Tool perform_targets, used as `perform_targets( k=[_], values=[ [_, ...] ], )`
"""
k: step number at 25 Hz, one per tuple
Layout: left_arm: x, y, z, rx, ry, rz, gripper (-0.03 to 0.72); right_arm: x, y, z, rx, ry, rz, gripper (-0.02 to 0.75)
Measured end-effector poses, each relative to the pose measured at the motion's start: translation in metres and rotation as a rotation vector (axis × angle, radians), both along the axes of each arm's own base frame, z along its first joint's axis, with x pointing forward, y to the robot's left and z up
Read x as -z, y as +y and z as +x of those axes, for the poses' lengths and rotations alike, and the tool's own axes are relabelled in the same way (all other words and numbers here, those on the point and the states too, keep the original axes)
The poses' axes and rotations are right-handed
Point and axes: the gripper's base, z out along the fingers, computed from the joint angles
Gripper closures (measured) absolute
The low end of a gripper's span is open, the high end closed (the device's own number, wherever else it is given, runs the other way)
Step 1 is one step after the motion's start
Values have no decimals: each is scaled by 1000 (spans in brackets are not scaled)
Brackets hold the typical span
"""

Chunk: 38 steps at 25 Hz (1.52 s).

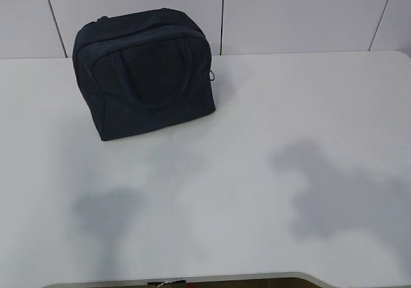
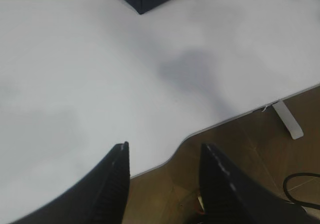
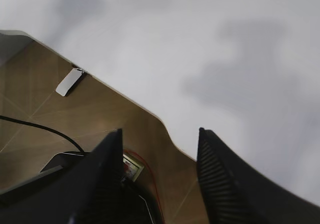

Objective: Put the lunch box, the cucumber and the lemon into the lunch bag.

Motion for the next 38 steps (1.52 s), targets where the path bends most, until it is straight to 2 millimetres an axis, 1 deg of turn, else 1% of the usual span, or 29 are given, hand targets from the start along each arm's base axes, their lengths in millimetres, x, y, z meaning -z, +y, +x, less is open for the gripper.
perform_targets(
  k=[5, 12, 17, 22, 25, 27, 33, 38],
  values=[
    [0, -1, 0, 4, 5, -9, 350, 23, -7, -23, 69, -13, 4, 345],
    [1, -1, -1, 2, 15, -20, 350, 45, -16, -48, 143, -61, -2, 346],
    [18, -2, 2, -7, 67, -27, 351, 62, -23, -56, 199, -76, -34, 345],
    [33, 0, -5, -24, -1, -43, 350, 76, -27, -64, 226, -100, -40, 345],
    [46, 0, -13, -34, -37, -55, 350, 78, -30, -68, 255, -140, -35, 346],
    [51, 1, -21, -42, -68, -69, 351, 78, -32, -71, 272, -155, -34, 345],
    [52, 2, -39, -43, -185, -83, 351, 77, -33, -72, 294, -164, -28, 345],
    [52, 3, -41, -45, -195, -82, 351, 78, -34, -72, 301, -172, -27, 346]
  ],
)
